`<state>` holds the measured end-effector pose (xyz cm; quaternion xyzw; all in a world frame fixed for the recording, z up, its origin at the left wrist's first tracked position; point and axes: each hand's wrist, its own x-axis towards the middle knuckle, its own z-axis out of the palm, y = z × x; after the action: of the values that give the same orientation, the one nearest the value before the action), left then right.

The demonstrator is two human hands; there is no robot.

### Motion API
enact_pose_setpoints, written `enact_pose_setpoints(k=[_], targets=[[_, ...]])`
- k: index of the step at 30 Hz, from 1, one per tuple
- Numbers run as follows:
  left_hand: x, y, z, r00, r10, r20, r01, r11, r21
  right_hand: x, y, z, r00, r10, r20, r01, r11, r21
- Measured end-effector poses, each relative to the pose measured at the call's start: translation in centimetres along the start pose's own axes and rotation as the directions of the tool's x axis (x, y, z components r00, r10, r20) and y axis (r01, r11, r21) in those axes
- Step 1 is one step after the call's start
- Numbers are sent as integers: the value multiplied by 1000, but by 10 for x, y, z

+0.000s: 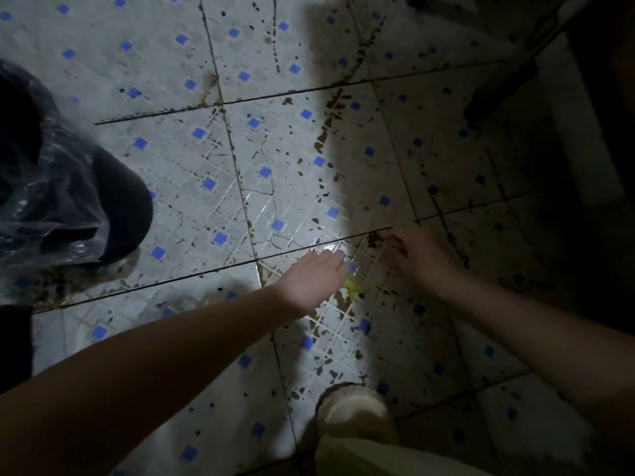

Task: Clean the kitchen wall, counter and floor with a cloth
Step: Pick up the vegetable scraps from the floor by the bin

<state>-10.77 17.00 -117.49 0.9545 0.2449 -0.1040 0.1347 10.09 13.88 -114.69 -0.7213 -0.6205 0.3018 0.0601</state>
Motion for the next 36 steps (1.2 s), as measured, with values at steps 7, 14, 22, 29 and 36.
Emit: enact_pose_setpoints(k=[7, 14, 22, 29, 36], targets=[[20, 17, 10, 987, 158, -20, -158, 987, -8, -9, 12, -11, 993, 114, 12, -114, 993, -38], [17, 18, 14, 988, 156, -11, -156, 986, -60, -9, 14, -12, 993, 119, 13, -118, 990, -81], [25, 10, 2, 992, 100, -76, -106, 991, -78, -2, 18, -9, 985, 171, 12, -168, 979, -119], [46, -1, -20, 993, 10, -115, -15, 999, -42, 6, 31, -1, 974, 213, 79, -200, 969, -145], [67, -7, -32, 990, -59, -129, 57, 998, -23, 20, 40, 2, 959, 273, 72, -264, 958, -111]])
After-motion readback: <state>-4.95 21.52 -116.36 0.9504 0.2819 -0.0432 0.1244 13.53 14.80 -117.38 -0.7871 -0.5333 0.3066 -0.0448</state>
